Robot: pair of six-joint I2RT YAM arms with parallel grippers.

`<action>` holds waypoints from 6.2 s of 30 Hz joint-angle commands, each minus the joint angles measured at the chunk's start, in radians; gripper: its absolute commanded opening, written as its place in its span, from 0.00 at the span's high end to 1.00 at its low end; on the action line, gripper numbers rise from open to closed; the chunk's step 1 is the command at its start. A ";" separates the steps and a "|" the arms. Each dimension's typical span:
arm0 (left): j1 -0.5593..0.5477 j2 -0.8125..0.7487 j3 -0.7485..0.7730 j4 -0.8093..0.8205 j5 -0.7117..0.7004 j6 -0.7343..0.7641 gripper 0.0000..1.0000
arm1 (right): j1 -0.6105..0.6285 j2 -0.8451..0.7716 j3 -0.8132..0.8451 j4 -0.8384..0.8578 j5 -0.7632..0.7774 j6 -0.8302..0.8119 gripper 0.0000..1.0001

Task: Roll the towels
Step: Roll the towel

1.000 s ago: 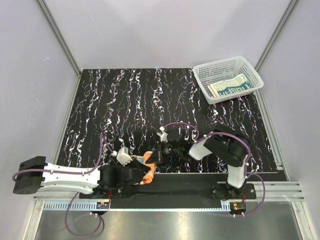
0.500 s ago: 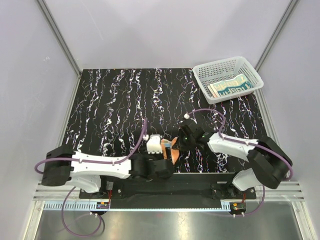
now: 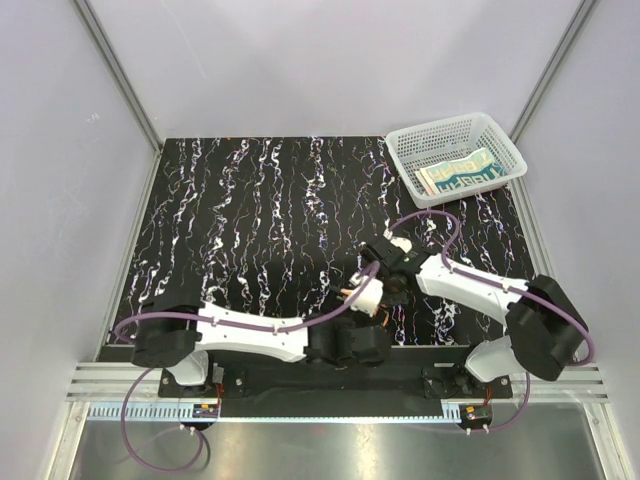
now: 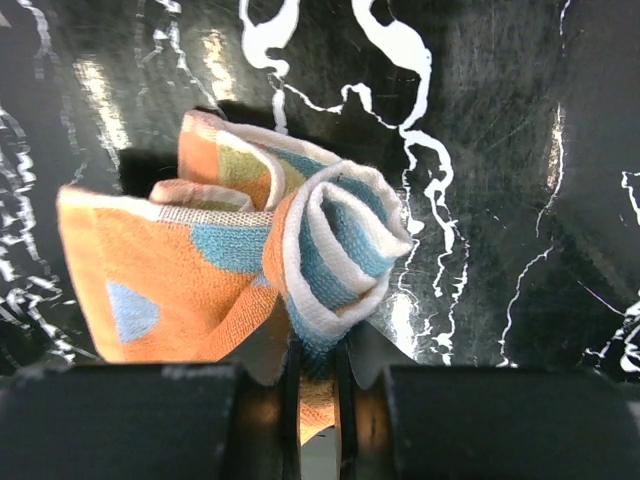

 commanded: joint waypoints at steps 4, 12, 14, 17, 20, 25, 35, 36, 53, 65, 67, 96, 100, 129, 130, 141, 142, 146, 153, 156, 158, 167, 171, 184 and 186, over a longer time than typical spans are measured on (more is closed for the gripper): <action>-0.063 0.100 0.101 0.150 -0.052 0.144 0.19 | -0.005 0.085 0.077 -0.090 0.017 0.003 1.00; -0.078 0.248 0.179 0.190 0.010 0.159 0.16 | -0.005 0.118 0.142 -0.130 -0.003 -0.016 1.00; -0.061 0.281 0.181 0.190 0.033 0.148 0.18 | -0.005 0.118 0.150 -0.144 -0.011 -0.025 1.00; -0.026 0.301 0.173 0.158 0.057 0.101 0.24 | -0.004 0.113 0.157 -0.163 -0.018 -0.036 1.00; 0.017 0.331 0.168 0.126 0.091 0.046 0.31 | -0.005 0.104 0.154 -0.170 -0.032 -0.039 1.00; 0.063 0.345 0.135 0.135 0.163 0.010 0.75 | -0.005 0.099 0.145 -0.175 -0.048 -0.042 0.99; 0.072 0.267 0.040 0.201 0.224 -0.008 1.00 | -0.181 0.010 0.177 -0.204 -0.063 -0.099 0.24; 0.074 0.260 0.030 0.208 0.228 -0.011 1.00 | -0.209 0.004 0.188 -0.222 -0.060 -0.121 0.22; 0.312 -0.063 -0.653 0.956 0.651 -0.272 1.00 | -0.485 -0.276 -0.061 0.099 -0.486 -0.137 0.21; 0.532 0.461 -0.935 2.062 0.982 -0.554 1.00 | -0.381 -0.422 -0.517 0.725 -0.730 0.044 0.21; 0.551 0.560 -0.915 2.118 1.034 -0.605 1.00 | -0.308 -0.328 -0.542 0.866 -0.668 0.065 0.21; 0.549 0.185 -0.935 1.775 1.064 -0.473 0.49 | -0.177 -0.063 -0.288 0.698 -0.313 -0.008 1.00; 0.524 0.013 -0.832 1.412 1.021 -0.343 0.47 | -0.177 -0.088 -0.235 0.491 -0.253 -0.034 1.00; 0.037 0.178 0.053 0.236 0.063 0.300 0.13 | -0.111 0.027 -0.056 0.126 -0.127 -0.007 1.00; 0.040 0.206 0.065 0.250 0.074 0.323 0.11 | -0.110 0.035 -0.050 0.117 -0.130 -0.008 1.00; 0.184 0.264 -0.046 0.449 0.249 0.355 0.26 | -0.085 0.059 -0.013 0.083 -0.169 -0.014 1.00; 0.193 0.261 -0.052 0.449 0.272 0.349 0.35 | -0.082 0.064 -0.011 0.083 -0.172 -0.014 1.00; 0.220 0.273 -0.051 0.449 0.312 0.339 0.80 | -0.079 0.066 0.001 0.078 -0.172 -0.017 1.00; 0.250 0.258 -0.086 0.491 0.370 0.320 1.00 | -0.157 0.016 0.094 -0.041 -0.080 -0.060 0.24; 0.261 0.256 -0.094 0.495 0.387 0.313 1.00 | -0.269 -0.042 0.108 -0.054 -0.107 -0.103 0.21; 0.272 0.256 -0.097 0.503 0.407 0.308 1.00 | -0.329 -0.086 0.123 -0.084 -0.103 -0.132 0.21; 0.306 0.235 -0.123 0.530 0.508 0.247 1.00 | -0.344 -0.284 -0.135 0.116 -0.252 0.028 0.20; 0.306 0.229 -0.129 0.538 0.531 0.236 1.00 | -0.344 -0.283 -0.315 0.414 -0.351 0.148 0.20; 0.307 0.241 -0.145 0.553 0.547 0.236 1.00 | -0.344 -0.351 -0.392 0.637 -0.304 0.239 0.19; 0.307 0.243 -0.148 0.561 0.547 0.237 1.00 | -0.344 -0.402 -0.401 0.621 -0.279 0.239 0.20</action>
